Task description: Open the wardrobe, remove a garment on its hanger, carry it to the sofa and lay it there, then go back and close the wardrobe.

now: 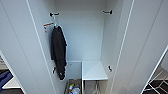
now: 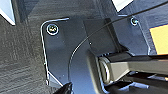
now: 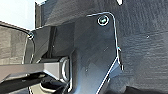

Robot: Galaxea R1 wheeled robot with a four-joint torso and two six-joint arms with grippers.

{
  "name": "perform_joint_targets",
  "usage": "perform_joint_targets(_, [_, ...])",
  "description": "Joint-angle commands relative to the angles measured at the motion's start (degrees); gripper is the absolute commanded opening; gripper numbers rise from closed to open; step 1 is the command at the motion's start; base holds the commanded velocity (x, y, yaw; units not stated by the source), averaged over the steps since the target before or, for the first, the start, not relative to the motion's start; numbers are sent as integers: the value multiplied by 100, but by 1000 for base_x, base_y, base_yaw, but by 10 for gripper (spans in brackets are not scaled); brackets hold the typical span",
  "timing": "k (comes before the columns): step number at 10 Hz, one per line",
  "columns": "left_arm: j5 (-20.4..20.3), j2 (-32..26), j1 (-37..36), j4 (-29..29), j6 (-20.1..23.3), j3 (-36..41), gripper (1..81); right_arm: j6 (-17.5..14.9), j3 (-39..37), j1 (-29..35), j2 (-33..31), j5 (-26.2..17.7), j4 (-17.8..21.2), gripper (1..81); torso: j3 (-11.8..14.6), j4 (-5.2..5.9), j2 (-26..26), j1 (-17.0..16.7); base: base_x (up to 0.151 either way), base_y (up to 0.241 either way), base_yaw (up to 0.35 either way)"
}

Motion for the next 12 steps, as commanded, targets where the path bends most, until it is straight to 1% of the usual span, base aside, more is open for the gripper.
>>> perform_joint_targets(1, [-863, -2249, -281, -120, -865, 1894, 811, 626, 311, 504, -961, 851, -23, 811, 0, 0, 0, 0, 0, 0, 0])
perform_joint_targets(2, [-1040, -2594, -438, -120, -1051, 2088, 811, 820, 293, 671, -1183, 1134, -15, 811, 0, 0, 0, 0, 0, 0, 0])
perform_joint_targets(3, [-1180, -2960, -632, -111, -1356, 2263, 811, 1029, 301, 864, -1392, 1292, -32, 811, 0, 0, 0, 0, 0, 0, 0])
perform_joint_targets(5, [-1242, -3691, -957, -111, -1779, 2624, 811, 1390, 284, 1259, -1753, 1345, -32, 811, 0, 0, 0, 0, 0, 0, 0])
perform_joint_targets(7, [-1242, -4140, -1317, -111, -2262, 2668, 811, 1794, 135, 1664, -1938, 1354, -23, 811, 0, 0, 0, 0, 0, 0, 0])
perform_joint_targets(9, [-1225, -4623, -1774, -93, -2816, 2738, 811, 2488, -102, 2129, -2061, 1459, -32, 811, -2, 0, 2, 4, 0, 0, 0])
perform_joint_targets(10, [-1216, -4860, -1985, -102, -3045, 2783, 811, 2918, -172, 2332, -2210, 1521, -32, 811, -2, 0, 2, 4, 0, 0, 0])
perform_joint_targets(11, [-1163, -5011, -2266, -102, -3204, 2774, 811, 3228, -252, 2595, -2334, 1521, -67, 811, -2, 0, 2, 4, 0, 0, 0])
perform_joint_targets(12, [-1075, -5143, -2530, -102, -3310, 2739, 811, 3676, -287, 2780, -2510, 1512, -76, 811, -5, 0, 2, 4, 0, 0, 0])
